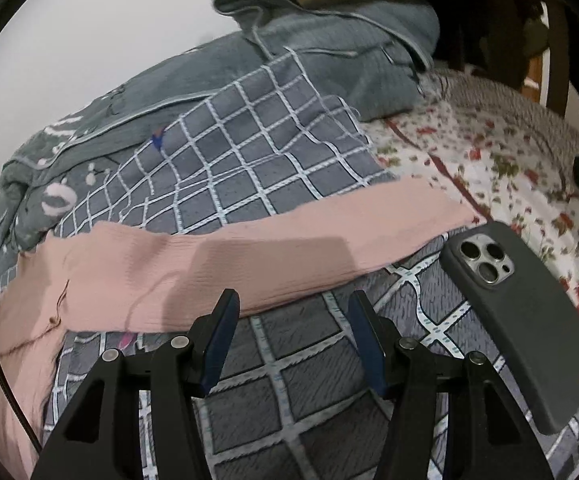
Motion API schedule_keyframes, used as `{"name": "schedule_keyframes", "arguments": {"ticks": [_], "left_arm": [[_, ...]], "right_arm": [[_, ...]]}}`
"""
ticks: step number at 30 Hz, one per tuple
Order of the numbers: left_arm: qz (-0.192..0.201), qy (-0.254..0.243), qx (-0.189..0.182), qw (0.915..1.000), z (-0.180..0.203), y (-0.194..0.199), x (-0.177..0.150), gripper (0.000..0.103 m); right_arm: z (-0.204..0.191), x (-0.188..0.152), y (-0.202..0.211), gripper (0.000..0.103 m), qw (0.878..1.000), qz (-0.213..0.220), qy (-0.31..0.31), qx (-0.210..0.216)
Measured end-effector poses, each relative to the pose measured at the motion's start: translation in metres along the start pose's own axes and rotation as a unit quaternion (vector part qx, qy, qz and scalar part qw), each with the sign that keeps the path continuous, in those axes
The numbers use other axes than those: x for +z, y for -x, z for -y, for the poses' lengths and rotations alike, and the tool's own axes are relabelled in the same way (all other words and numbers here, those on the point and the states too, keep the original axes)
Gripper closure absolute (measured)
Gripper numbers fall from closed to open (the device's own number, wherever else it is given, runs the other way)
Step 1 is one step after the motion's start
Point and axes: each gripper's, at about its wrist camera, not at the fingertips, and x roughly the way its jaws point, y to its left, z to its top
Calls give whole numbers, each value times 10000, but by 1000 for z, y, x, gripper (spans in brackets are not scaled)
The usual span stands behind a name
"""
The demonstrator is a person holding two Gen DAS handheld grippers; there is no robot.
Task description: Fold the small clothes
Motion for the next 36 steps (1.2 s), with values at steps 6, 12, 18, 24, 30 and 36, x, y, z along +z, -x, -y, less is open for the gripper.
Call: {"name": "schedule_keyframes", "arguments": {"ticks": [6, 12, 18, 24, 30, 36], "left_arm": [[2, -2, 10, 10000, 1, 0, 0, 33], [1, -2, 13, 10000, 1, 0, 0, 32], [3, -17, 34, 10000, 2, 0, 1, 32], [4, -5, 25, 10000, 2, 0, 0, 32], [45, 98, -145, 9998, -2, 1, -1, 31], [77, 285, -482, 9984, -9, 4, -1, 24]], "right_arm": [[10, 8, -12, 47, 9992, -147, -319, 178], [10, 13, -23, 47, 9991, -223, -351, -3], [12, 21, -28, 50, 9989, -206, -388, -144], [1, 31, -24, 94, 9988, 6, -121, -481], [-30, 40, 12, 97, 9947, 657, 365, -696], [-86, 57, 58, 97, 9864, 1221, 845, -698]]}}
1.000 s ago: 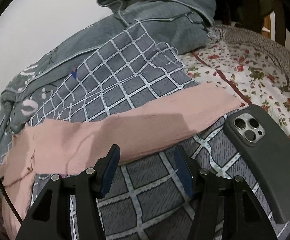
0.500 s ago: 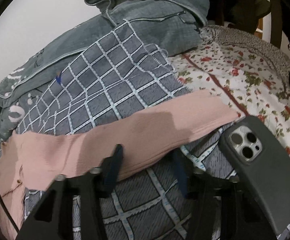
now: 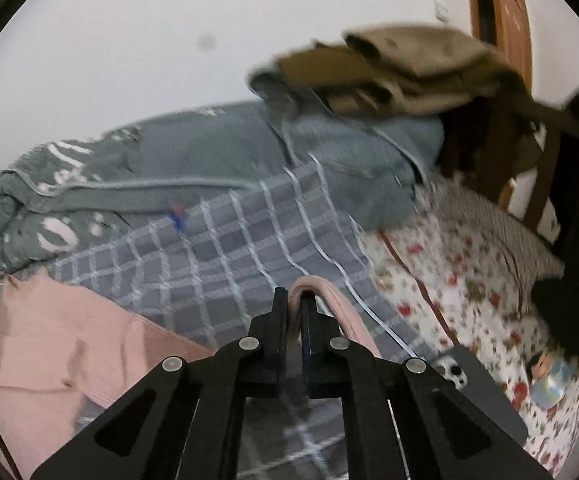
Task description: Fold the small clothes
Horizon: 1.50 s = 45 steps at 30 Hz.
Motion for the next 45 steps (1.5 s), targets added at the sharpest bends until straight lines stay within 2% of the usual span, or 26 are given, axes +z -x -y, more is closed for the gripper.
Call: {"name": "schedule_keyframes", "arguments": {"ticks": [3, 7, 11, 14, 17, 19, 21, 23, 25, 28, 32, 36, 39, 41, 43, 45], "left_arm": [[26, 232, -270, 9994, -10, 4, 1, 24], [51, 696, -563, 9960, -35, 14, 4, 24], [130, 948, -424, 9945, -64, 26, 6, 24], [133, 1057, -267, 9940, -81, 30, 8, 24], [98, 1128, -308, 9931, -89, 25, 9, 24], [99, 1096, -291, 9935, -88, 26, 7, 24], [130, 897, -323, 9954, -81, 27, 7, 24], [142, 698, -392, 9967, -72, 27, 7, 24], [174, 546, -530, 9969, -65, 30, 6, 24], [221, 446, -1028, 9935, -56, 37, 6, 24], [259, 275, -1577, 9868, -32, 48, 11, 24], [133, 33, -1759, 9843, 4, 47, 17, 24], [-123, -133, -1650, 9861, 38, 31, 13, 24], [-226, -348, -1309, 9905, 55, 22, 8, 24], [-285, -441, -784, 9955, 63, 11, 4, 24], [-263, -200, -538, 9980, 54, 6, 5, 24]], "right_arm": [[-35, 16, 22, 98, 9994, 220, 211, 157], [-111, 31, 52, 98, 9948, 515, 629, 619], [-202, 31, 82, 98, 9821, 726, 1049, 1385], [-268, 19, 94, 98, 9674, 626, 1266, 2102], [-332, -11, 91, 94, 9462, 256, 1445, 2883], [-371, -39, 83, 66, 9227, -225, 1828, 3386], [-389, -62, 80, 66, 9085, -433, 2251, 3495], [-380, -75, 81, 65, 9064, -357, 2405, 3455], [-358, -76, 78, 62, 9096, -410, 2345, 3404], [-307, -73, 69, 58, 9271, -478, 2069, 3088], [-252, -75, 48, 58, 9458, -593, 1915, 2556], [-211, -84, 28, 58, 9581, -792, 1786, 2095], [-192, -92, 12, 58, 9608, -928, 1650, 2023], [-186, -96, 4, 58, 9620, -998, 1553, 2012], [-184, -101, -5, 58, 9622, -1084, 1455, 2030], [-184, -104, -11, 58, 9613, -1162, 1399, 2068]]}}
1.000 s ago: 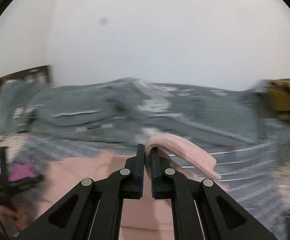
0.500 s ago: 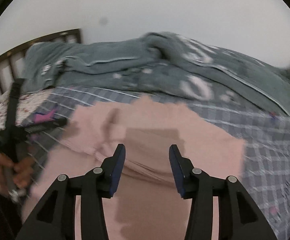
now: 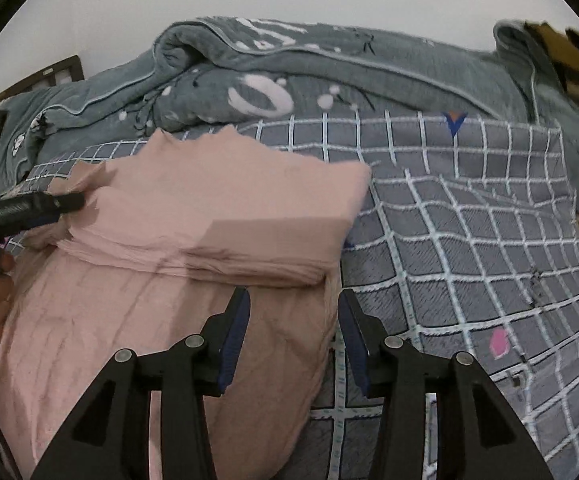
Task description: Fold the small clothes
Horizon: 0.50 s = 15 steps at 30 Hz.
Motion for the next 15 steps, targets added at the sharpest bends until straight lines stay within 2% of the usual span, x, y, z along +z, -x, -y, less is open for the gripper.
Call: {"name": "schedule_keyframes", "arguments": {"ticks": [1, 3, 6, 7, 11, 14, 15], "left_arm": [[67, 159, -1, 9999, -7, 2, 0, 25], [360, 520, 55, 9980, -25, 17, -2, 34], [682, 780, 416, 9938, -49, 39, -9, 34], [703, 801, 419, 9934, -55, 43, -12, 34], [526, 1064, -339, 9924, -80, 47, -23, 34], [503, 1120, -336, 9919, -85, 44, -23, 36], [546, 1164, -344, 9911, -87, 44, -21, 40]], "right_arm": [[1, 0, -4, 58, 10000, -50, -7, 11], [2, 3, -11, 58, 9999, -149, -47, 48], [4, 6, -15, 58, 9998, -159, -135, 78], [5, 5, -16, 58, 9997, -165, -171, 101], [10, 2, -18, 58, 9991, -142, -308, 237], [12, 2, -17, 58, 9988, -118, -369, 306], [12, 2, -16, 58, 9987, -111, -380, 322]]}}
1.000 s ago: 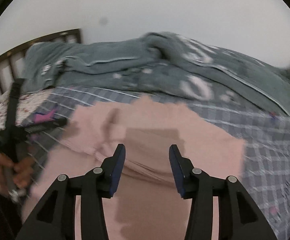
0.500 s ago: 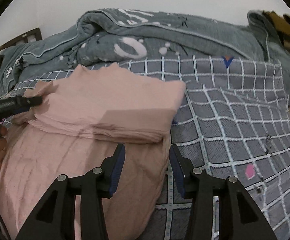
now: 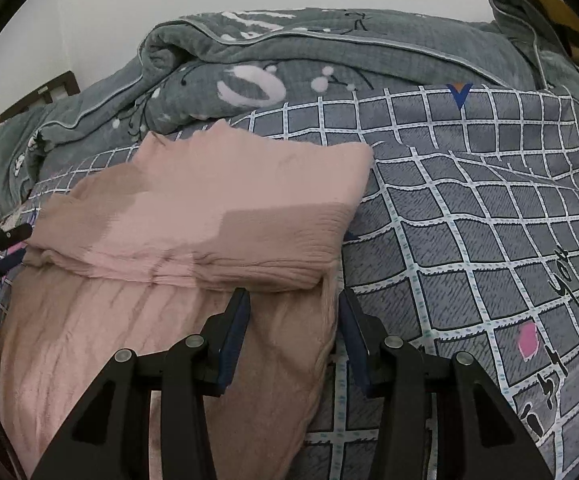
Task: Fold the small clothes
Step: 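Release the sleeve and withdraw both grippers from the sweater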
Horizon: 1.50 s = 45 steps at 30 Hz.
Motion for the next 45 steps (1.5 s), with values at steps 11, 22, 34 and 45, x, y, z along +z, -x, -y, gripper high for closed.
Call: {"name": "schedule_keyframes", "arguments": {"ticks": [11, 22, 34, 45], "left_arm": [[131, -142, 64, 9998, 4, -5, 1, 90], [-69, -577, 436, 9974, -2, 33, -17, 58], [149, -1009, 459, 9937, 15, 141, -57, 58], [163, -1399, 461, 9890, 39, 199, -94, 58]], "right_arm": [[3, 2, -4, 63, 9998, -35, -124, -168], [8, -10, 55, 58, 9968, 394, -353, -593], [-18, -55, 159, 58, 9954, 689, -110, -660], [-26, -90, 211, 62, 9978, 548, -78, -368]]}}
